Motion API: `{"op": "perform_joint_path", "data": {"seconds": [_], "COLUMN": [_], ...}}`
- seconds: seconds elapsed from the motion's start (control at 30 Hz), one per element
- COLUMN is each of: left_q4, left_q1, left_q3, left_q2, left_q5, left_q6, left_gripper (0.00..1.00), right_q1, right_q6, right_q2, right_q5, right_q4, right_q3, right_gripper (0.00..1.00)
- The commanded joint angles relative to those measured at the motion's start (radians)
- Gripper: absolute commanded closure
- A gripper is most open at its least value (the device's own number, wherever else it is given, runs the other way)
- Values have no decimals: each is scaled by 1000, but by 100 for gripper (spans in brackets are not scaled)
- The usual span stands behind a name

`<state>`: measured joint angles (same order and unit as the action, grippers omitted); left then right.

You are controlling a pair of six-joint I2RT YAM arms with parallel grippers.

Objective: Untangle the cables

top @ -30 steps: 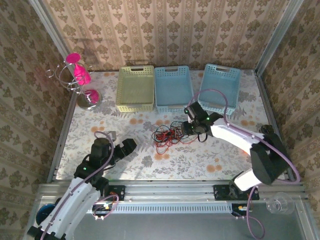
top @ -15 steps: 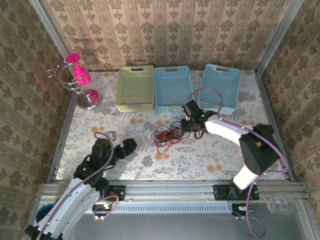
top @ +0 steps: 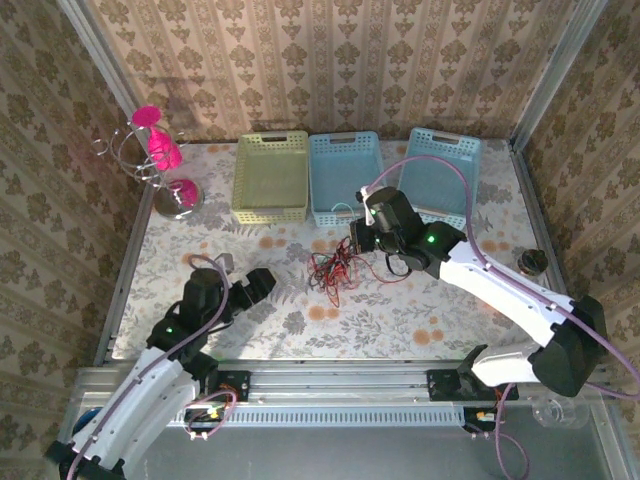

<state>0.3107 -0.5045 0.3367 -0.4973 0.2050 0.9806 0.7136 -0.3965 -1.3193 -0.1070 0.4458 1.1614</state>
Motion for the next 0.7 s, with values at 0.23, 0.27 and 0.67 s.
{"op": "perform_joint_path", "data": {"seconds": [0.23, 0.27, 0.67], "left_q4": [-44, -43, -42], "left_q1": [-16, -17, -19], "left_q3": [27, 25, 16], "left_q2": [-32, -32, -32], "left_q5": [4, 4, -7], "left_q6": [-2, 0, -3], "left_gripper": [8, 8, 8], "right_q1": [27, 27, -118], "right_q6": [-7, -8, -42], "right_q2": [-12, -17, 69], "right_q5": [-15, -13, -100], "right_q4": [16, 16, 73], "right_q3": [-4, -5, -148], "right_gripper": [100, 100, 83]}}
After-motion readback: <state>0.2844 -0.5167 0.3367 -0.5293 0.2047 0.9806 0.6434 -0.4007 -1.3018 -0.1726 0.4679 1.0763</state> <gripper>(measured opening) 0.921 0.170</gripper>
